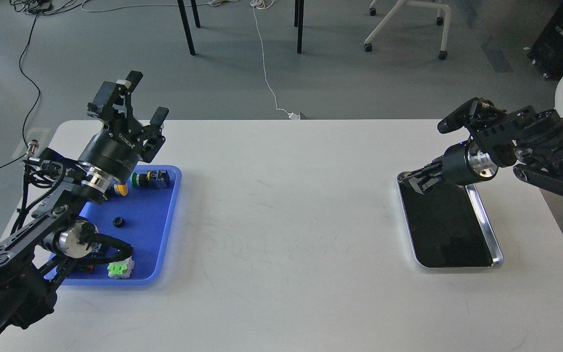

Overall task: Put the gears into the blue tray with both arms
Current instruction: 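Lift the ring and carry it toward the table center, then set the ring on the table, open and retract the right gripper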

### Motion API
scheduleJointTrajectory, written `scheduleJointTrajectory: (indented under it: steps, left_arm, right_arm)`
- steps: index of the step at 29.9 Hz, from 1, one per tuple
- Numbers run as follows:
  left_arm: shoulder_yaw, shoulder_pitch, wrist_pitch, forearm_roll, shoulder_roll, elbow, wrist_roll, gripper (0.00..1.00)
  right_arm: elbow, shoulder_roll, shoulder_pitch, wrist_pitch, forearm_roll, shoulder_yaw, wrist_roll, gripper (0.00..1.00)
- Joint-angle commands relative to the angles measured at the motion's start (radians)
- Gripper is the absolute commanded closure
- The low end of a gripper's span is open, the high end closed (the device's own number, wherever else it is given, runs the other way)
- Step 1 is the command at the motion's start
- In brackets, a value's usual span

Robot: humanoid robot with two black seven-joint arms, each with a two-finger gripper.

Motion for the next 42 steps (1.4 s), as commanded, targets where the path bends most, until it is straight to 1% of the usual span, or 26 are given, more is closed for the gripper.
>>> scheduleJointTrajectory:
  steps: [1, 10, 15, 21, 29, 42]
  left_arm:
    - [0.000, 0.000, 0.000, 0.000, -0.001, 0.000, 0.000, 0.02]
    - [0.000, 0.003, 0.000, 0.000, 0.005, -0.002, 0.000, 0.02]
    - [0.000, 0.006, 0.000, 0.000, 0.005, -0.002, 0.000, 0.02]
    - [0.000, 0.006, 0.000, 0.000, 0.005, -0.002, 0.000, 0.02]
    - [0.000, 0.008, 0.000, 0.000, 0.005, -0.002, 0.000, 0.02]
    - [0.002, 0.009, 0.000, 0.000, 0.006, -0.002, 0.000, 0.02]
  right_arm:
    - [0.044, 0.052, 0.028, 0.001, 0.056, -0.004, 0.000, 0.76]
    - [0.041, 0.255, 0.034, -0.002, 0.186, -0.016, 0.000, 0.75]
    - [-0.014, 0.377, 0.028, -0.009, 0.238, -0.053, 0.000, 0.75]
    - [-0.057, 0.468, 0.001, -0.017, 0.245, -0.073, 0.000, 0.74]
    - [-0.092, 0.473, -0.036, -0.074, 0.245, -0.116, 0.000, 0.74]
    - [-0.094, 0.473, -0.061, -0.081, 0.281, -0.116, 0.000, 0.72]
